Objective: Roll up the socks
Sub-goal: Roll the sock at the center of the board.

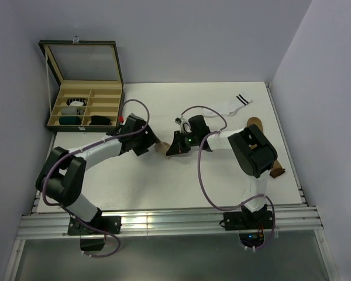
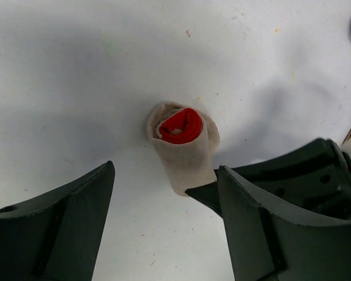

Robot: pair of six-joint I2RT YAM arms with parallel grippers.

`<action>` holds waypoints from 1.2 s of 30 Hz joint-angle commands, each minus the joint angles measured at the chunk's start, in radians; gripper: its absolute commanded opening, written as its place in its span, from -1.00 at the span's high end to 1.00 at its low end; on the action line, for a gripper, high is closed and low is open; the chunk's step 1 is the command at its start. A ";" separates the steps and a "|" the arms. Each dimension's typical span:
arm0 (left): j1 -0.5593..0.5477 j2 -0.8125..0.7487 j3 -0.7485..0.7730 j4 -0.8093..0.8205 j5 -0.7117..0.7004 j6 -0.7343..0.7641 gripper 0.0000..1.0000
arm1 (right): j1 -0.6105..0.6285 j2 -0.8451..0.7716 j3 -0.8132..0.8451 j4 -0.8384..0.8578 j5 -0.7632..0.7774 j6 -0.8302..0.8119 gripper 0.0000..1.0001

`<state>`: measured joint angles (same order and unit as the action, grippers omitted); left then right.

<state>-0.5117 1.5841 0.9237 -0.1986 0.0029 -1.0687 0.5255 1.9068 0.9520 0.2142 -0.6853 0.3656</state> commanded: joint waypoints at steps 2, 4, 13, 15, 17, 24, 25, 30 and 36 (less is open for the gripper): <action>-0.037 0.042 0.009 0.064 0.017 -0.027 -0.51 | -0.033 0.100 0.024 -0.021 -0.180 0.111 1.00; -0.050 0.072 0.023 0.056 0.014 -0.027 -0.50 | -0.042 0.124 0.034 -0.022 -0.187 0.122 1.00; -0.053 0.165 0.058 -0.007 -0.040 -0.014 -0.33 | -0.051 0.133 0.037 -0.029 -0.174 0.133 1.00; -0.053 0.180 0.064 -0.028 -0.052 -0.005 -0.21 | -0.053 0.135 0.037 -0.033 -0.166 0.131 1.00; -0.051 0.198 0.066 -0.042 -0.061 0.004 -0.13 | -0.053 0.132 0.037 -0.045 -0.157 0.122 1.00; -0.051 0.247 0.105 -0.078 -0.055 0.052 0.17 | -0.048 0.000 -0.019 -0.029 -0.056 0.090 0.56; -0.050 0.257 0.110 -0.082 -0.052 0.059 0.18 | -0.044 -0.023 -0.025 -0.035 -0.031 0.081 0.47; -0.053 0.275 0.150 -0.102 -0.029 0.110 0.22 | -0.001 -0.204 -0.078 -0.056 0.211 0.000 0.03; -0.062 0.309 0.205 -0.139 0.005 0.167 0.23 | 0.180 -0.356 -0.104 -0.087 0.710 -0.140 -0.16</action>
<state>-0.5709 1.8381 1.1164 -0.2485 0.0319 -0.9756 0.6197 1.6176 0.8509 0.1390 -0.2897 0.3355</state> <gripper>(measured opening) 0.390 0.571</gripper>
